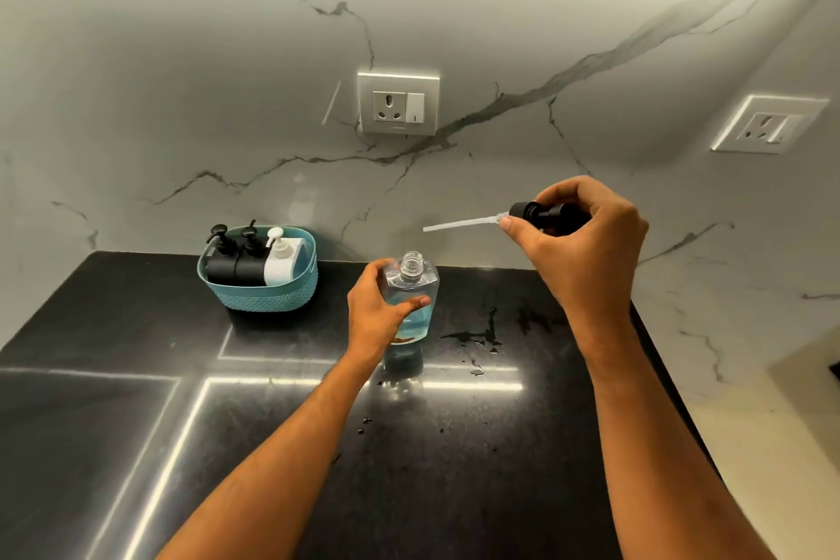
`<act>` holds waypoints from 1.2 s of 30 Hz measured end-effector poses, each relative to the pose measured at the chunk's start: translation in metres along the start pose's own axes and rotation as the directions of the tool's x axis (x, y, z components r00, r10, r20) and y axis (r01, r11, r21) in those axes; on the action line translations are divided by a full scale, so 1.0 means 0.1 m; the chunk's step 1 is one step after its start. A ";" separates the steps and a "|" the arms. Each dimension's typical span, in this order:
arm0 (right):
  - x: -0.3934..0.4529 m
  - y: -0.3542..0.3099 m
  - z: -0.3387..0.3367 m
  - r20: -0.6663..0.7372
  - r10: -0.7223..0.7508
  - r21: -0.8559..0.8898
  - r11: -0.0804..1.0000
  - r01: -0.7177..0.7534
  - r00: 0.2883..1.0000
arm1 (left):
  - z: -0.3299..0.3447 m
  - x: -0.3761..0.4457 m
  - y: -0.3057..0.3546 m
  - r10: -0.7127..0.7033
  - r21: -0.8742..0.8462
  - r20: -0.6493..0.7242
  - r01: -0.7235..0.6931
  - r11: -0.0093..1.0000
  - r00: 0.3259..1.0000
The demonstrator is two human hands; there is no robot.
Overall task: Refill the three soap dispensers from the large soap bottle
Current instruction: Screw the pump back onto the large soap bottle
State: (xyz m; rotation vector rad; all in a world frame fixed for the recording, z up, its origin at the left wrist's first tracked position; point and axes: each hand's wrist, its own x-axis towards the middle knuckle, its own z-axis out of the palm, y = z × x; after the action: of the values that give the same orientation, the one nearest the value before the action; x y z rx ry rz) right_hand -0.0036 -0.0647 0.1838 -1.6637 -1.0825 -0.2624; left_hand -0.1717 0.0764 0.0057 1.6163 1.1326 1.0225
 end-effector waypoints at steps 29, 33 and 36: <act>-0.10 -0.35 0.50 0.385 -0.155 -0.098 0.973 0.208 0.910 | -0.17 -0.20 0.14 0.094 0.007 0.071 -0.095 0.995 0.993; -0.13 -0.31 0.60 0.517 -0.147 -0.102 0.967 0.231 0.843 | -0.17 -0.27 0.22 0.135 0.016 0.088 -0.137 0.990 0.987; -0.17 -0.27 0.65 0.572 -0.152 -0.093 0.964 0.248 0.806 | -0.18 -0.33 0.27 0.160 0.001 0.099 -0.161 0.987 0.982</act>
State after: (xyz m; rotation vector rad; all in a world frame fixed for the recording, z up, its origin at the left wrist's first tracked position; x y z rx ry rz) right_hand -0.0557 -0.0180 0.1653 -1.8268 -1.7288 0.0171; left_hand -0.1902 0.0429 0.0317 1.7685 0.9545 1.0285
